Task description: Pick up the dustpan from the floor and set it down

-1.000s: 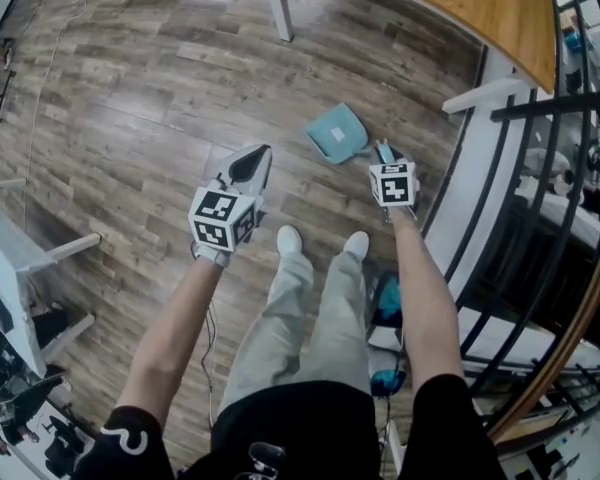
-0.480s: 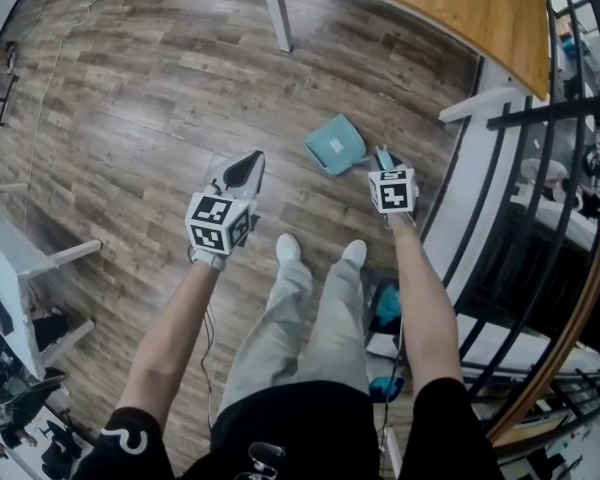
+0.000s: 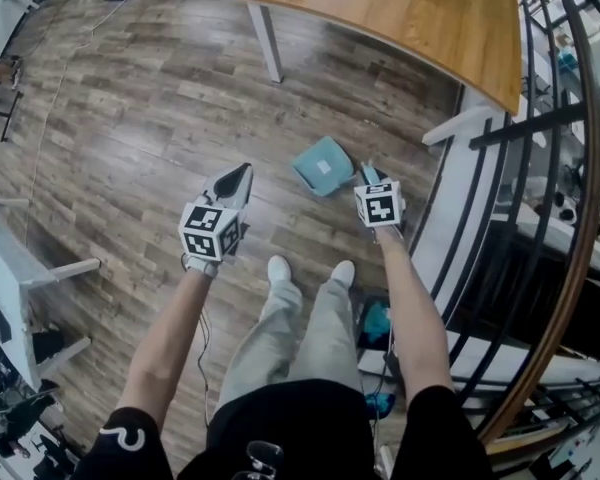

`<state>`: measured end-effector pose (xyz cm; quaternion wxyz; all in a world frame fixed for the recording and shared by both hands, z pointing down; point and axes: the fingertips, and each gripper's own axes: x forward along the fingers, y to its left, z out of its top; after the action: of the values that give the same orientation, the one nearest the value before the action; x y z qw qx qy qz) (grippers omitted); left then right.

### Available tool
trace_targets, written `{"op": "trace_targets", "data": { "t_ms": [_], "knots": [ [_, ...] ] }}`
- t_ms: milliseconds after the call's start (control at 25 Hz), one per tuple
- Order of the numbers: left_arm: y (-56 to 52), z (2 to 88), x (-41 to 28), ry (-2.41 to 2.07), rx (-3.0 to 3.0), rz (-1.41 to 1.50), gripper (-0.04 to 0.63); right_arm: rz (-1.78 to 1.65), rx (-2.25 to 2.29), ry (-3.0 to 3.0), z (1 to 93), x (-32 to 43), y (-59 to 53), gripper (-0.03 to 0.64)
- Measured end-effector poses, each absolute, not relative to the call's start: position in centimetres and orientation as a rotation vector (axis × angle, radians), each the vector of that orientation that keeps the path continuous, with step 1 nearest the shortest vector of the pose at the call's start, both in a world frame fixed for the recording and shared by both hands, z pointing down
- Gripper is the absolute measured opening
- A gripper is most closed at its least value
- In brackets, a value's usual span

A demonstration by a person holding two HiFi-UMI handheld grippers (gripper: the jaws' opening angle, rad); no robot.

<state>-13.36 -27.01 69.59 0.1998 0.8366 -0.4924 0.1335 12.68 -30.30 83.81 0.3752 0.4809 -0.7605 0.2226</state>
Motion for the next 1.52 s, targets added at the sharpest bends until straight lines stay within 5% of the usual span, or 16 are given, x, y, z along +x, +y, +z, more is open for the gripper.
{"op": "trace_targets", "data": {
  "t_ms": [1000,1520],
  "knots": [
    [-25.5,48.2,-7.4,-1.489,2.392,0.197,-0.002,0.469,1.299,-2.123,53.3,18.5,-30.0,0.089],
    [-25.6,43.5,-6.2,-1.501,2.42,0.137,-0.002,0.4,1.362,-2.173,45.1,19.1,-29.8,0.089]
  ]
}}
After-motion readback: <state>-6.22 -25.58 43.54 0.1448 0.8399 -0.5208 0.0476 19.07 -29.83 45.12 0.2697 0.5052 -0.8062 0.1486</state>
